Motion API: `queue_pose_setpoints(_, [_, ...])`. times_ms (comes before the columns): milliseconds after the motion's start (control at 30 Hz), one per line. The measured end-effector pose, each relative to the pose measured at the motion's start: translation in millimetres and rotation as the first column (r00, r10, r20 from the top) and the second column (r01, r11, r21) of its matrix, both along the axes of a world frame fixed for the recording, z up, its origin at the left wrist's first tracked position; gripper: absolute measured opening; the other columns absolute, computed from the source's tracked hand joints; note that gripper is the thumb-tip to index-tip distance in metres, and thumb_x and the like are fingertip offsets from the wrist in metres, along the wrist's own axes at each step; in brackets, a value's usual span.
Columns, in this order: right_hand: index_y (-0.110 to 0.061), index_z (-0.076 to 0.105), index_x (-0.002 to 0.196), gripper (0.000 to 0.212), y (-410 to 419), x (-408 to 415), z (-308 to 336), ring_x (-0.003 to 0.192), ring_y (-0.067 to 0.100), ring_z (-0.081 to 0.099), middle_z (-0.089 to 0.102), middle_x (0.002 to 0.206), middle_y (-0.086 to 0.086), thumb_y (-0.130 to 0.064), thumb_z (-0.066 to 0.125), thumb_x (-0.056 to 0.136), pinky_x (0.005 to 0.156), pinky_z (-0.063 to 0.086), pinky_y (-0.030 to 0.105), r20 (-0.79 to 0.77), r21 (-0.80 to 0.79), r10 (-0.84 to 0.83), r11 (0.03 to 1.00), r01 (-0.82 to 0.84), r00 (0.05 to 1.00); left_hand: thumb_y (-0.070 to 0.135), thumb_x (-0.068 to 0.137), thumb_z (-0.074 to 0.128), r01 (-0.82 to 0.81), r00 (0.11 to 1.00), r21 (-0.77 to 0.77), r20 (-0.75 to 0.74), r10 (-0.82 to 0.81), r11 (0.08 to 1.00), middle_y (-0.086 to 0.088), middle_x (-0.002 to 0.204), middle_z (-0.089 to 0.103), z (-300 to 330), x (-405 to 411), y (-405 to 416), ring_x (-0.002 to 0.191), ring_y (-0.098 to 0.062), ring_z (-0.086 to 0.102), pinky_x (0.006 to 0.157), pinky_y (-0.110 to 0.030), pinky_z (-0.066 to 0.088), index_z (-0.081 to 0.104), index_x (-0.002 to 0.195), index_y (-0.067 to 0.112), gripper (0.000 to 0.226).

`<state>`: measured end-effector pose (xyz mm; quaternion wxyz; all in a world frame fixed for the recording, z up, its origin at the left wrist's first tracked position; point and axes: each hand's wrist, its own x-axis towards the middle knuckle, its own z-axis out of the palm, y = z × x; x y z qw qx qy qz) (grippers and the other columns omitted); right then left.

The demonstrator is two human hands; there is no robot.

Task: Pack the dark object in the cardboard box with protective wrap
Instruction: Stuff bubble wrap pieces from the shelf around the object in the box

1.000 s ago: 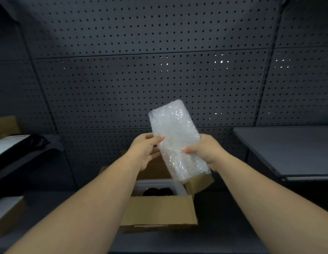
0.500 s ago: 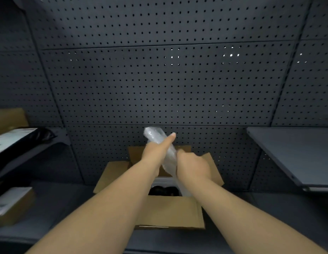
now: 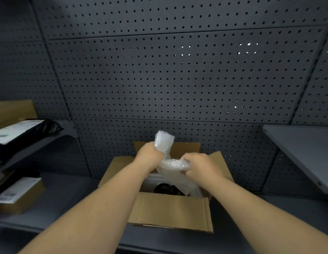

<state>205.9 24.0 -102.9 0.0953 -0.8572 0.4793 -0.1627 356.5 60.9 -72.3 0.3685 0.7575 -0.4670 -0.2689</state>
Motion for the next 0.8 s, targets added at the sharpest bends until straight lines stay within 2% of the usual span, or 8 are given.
queue_pose_setpoints(100, [-0.028, 0.061, 0.108, 0.027, -16.1, 7.9, 5.4, 0.108, 0.015, 0.054, 0.057, 0.113, -0.008, -0.018, 0.061, 0.083, 0.085, 0.046, 0.03, 0.072, -0.023, 0.017, 1.0, -0.016, 0.997, 0.012, 0.089, 0.058, 0.155, 0.984, 0.12, 0.074, -0.164, 0.981, -0.009, 0.102, 0.065, 1.6, 10.5, -1.5, 0.097, -0.026, 0.062, 0.083, -0.034, 0.05, 0.063, 0.109, 0.007, 0.021])
queue_pose_setpoints(200, [-0.03, 0.033, 0.142, 0.078, -23.1, 16.6, 12.5, 0.136, 0.013, 0.031, 0.032, 0.147, -0.009, -0.026, 0.075, 0.077, 0.108, 0.033, 0.03, 0.179, 0.016, 0.073, 0.997, -0.077, 0.981, 0.013, 0.08, 0.067, 0.257, 0.941, 0.294, 0.138, -0.308, 0.92, -0.008, 0.101, 0.069, 3.5, 25.5, -3.9, 0.091, -0.023, 0.067, 0.08, -0.035, 0.057, 0.066, 0.108, 0.011, 0.028])
queue_pose_setpoints(300, [-0.041, 0.008, 0.15, 0.113, -23.8, 34.9, 14.7, 0.143, 0.009, 0.019, 0.021, 0.156, -0.014, -0.024, 0.084, 0.068, 0.113, 0.025, 0.028, 0.159, 0.15, 0.199, 0.963, -0.223, 0.967, 0.014, 0.077, 0.067, 0.324, 0.879, 0.44, 0.187, -0.438, 0.838, -0.009, 0.099, 0.071, 4.5, 42.8, -9.6, 0.088, -0.024, 0.069, 0.082, -0.038, 0.059, 0.068, 0.094, 0.013, 0.017])
queue_pose_setpoints(433, [-0.039, 0.034, 0.144, 0.087, -28.6, 63.0, 11.0, 0.126, 0.01, 0.044, 0.047, 0.139, -0.01, -0.02, 0.077, 0.072, 0.098, 0.036, 0.019, 0.069, 0.232, 0.268, 0.932, -0.277, 0.961, 0.01, 0.081, 0.062, 0.351, 0.78, 0.525, 0.294, -0.552, 0.776, 0.003, 0.074, 0.06, 3.4, 70.1, -26.8, 0.065, -0.011, 0.056, 0.062, -0.022, 0.048, 0.057, 0.068, 0.021, 0.018])
queue_pose_setpoints(533, [-0.026, 0.057, 0.121, 0.053, -33.6, 82.3, 9.8, 0.103, 0.015, 0.059, 0.061, 0.118, -0.005, -0.019, 0.073, 0.071, 0.087, 0.052, 0.031, 0.07, 0.311, 0.242, 0.917, -0.251, 0.968, 0.011, 0.081, 0.06, 0.373, 0.707, 0.591, 0.318, -0.632, 0.715, 0.003, 0.072, 0.057, 2.5, 92.0, -40.6, 0.064, -0.012, 0.052, 0.062, -0.023, 0.044, 0.057, 0.068, 0.02, 0.017])
queue_pose_setpoints(600, [-0.016, 0.058, 0.105, 0.037, -36.8, 95.0, 9.8, 0.094, 0.018, 0.06, 0.061, 0.105, -0.002, -0.017, 0.073, 0.071, 0.08, 0.051, 0.034, 0.046, 0.349, 0.233, 0.907, -0.235, 0.971, 0.013, 0.082, 0.059, 0.391, 0.653, 0.628, 0.326, -0.684, 0.673, 0.003, 0.076, 0.058, 0.9, 105.6, -50.0, 0.069, -0.014, 0.054, 0.066, -0.025, 0.045, 0.06, 0.072, 0.018, 0.011])
queue_pose_setpoints(700, [-0.023, 0.05, 0.095, 0.035, -41.6, 113.4, 10.1, 0.091, 0.015, 0.057, 0.055, 0.097, -0.007, -0.018, 0.075, 0.071, 0.076, 0.048, 0.029, 0.02, 0.364, 0.205, 0.91, -0.199, 0.978, 0.012, 0.083, 0.056, 0.429, 0.572, 0.628, 0.367, -0.733, 0.65, 0.0, 0.08, 0.057, -2.9, 121.6, -64.2, 0.074, -0.017, 0.053, 0.066, -0.026, 0.044, 0.062, 0.082, 0.014, 0.006])
queue_pose_setpoints(800, [-0.028, 0.043, 0.112, 0.054, -46.8, 129.0, 9.6, 0.096, 0.016, 0.056, 0.055, 0.108, -0.004, -0.019, 0.077, 0.071, 0.078, 0.05, 0.03, 0.031, 0.376, 0.142, 0.915, -0.143, 0.989, 0.009, 0.082, 0.056, 0.465, 0.537, 0.585, 0.411, -0.737, 0.665, 0.001, 0.07, 0.052, -5.2, 134.7, -77.2, 0.067, -0.016, 0.051, 0.059, -0.024, 0.041, 0.059, 0.075, 0.014, 0.01])
